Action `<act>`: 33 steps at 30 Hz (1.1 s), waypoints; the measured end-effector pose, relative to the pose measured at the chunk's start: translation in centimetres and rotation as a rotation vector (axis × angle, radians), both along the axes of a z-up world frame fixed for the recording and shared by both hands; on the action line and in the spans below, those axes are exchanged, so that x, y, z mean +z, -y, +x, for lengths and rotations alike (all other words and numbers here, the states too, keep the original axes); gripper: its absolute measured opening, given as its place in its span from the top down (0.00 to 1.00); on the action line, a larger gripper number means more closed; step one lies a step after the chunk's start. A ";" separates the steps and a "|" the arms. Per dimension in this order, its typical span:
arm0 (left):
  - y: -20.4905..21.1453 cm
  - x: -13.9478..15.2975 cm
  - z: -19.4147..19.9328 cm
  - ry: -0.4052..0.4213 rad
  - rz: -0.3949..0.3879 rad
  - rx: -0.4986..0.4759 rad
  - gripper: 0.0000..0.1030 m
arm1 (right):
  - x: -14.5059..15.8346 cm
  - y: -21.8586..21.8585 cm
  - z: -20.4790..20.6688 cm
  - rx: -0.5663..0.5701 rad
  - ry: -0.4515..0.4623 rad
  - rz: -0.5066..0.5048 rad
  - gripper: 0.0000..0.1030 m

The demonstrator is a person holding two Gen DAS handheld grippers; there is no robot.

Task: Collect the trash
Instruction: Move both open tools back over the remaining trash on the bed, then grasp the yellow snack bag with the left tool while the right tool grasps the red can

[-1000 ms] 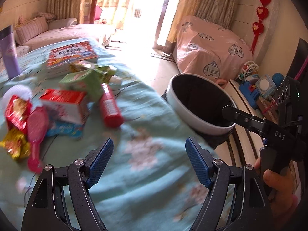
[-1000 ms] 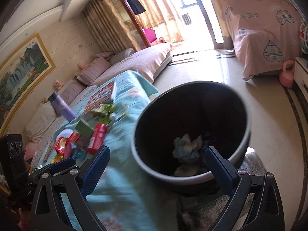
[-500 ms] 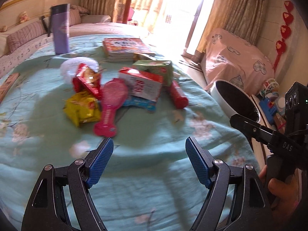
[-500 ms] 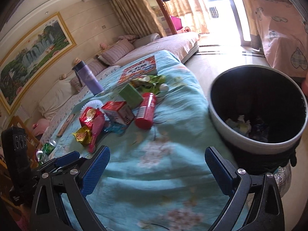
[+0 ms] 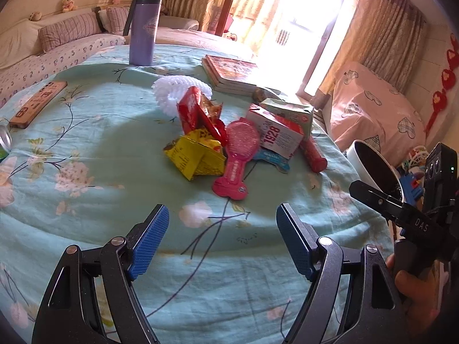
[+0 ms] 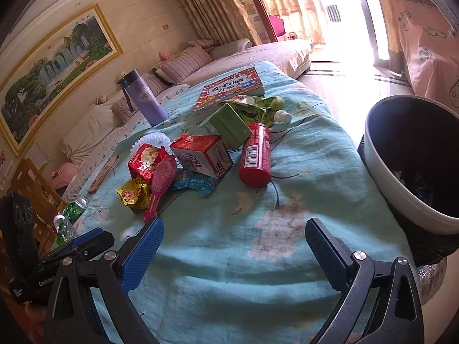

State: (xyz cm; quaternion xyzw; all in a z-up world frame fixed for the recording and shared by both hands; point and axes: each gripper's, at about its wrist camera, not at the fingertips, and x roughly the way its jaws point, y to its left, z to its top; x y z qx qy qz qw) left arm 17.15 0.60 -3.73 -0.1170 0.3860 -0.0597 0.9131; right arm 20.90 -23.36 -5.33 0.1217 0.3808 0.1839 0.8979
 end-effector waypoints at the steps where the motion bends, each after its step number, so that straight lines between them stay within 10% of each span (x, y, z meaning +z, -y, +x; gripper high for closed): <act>1: -0.3 0.0 0.2 -0.001 -0.003 0.003 0.23 | 0.0 -0.1 0.2 0.001 -0.002 -0.001 0.03; 17: -3.2 -0.2 5.7 -0.049 -0.063 0.064 0.24 | -0.2 -0.7 6.2 -0.006 -0.023 -0.053 0.18; 24: -2.9 -2.2 8.5 -0.114 -0.056 0.016 0.62 | -1.8 -1.7 10.0 0.004 -0.077 -0.102 0.33; 28: -1.9 -1.7 7.9 -0.085 0.010 -0.014 0.66 | -2.2 -2.3 10.6 0.011 -0.080 -0.151 0.65; 33: -1.7 -0.6 5.8 -0.044 0.031 -0.026 0.68 | -1.8 -1.5 8.6 0.001 -0.065 -0.130 0.65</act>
